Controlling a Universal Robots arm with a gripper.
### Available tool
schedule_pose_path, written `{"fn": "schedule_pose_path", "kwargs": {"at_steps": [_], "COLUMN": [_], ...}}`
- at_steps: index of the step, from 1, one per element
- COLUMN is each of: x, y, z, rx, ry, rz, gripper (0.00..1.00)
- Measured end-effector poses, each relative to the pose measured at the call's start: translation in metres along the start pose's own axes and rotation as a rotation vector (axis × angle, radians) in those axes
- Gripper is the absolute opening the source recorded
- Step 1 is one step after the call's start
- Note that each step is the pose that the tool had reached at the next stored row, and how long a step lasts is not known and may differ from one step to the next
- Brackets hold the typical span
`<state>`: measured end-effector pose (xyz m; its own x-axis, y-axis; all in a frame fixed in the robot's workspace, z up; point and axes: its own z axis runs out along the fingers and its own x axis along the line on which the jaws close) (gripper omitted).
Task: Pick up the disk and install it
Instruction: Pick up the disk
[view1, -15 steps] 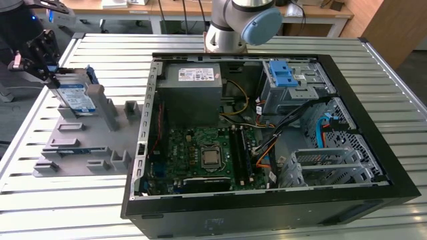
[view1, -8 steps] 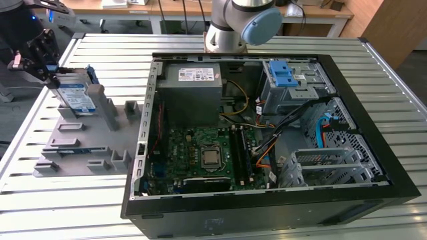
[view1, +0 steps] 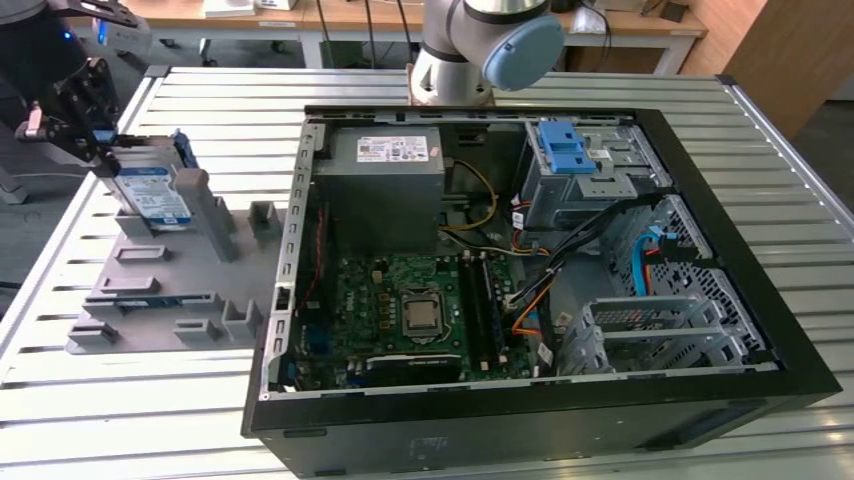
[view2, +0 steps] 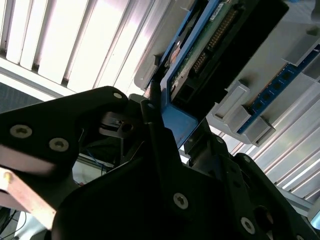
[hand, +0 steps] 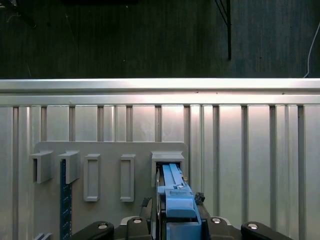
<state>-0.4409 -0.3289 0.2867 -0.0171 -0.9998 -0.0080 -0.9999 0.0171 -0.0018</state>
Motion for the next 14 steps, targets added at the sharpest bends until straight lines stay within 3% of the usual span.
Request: {"fn": "schedule_pose_path", "kwargs": {"at_steps": [2,3,14], "x": [0.0,0.0,0.0], "y": [0.0,0.0,0.0], "z": [-0.0001,-0.0001,-0.0015], "rx": [-0.0001,-0.0001,-0.0005], "ry": [0.0001,0.0001,0.0002], "rz": [0.0,0.0,0.0], "gripper": [0.43,0.37,0.37]}}
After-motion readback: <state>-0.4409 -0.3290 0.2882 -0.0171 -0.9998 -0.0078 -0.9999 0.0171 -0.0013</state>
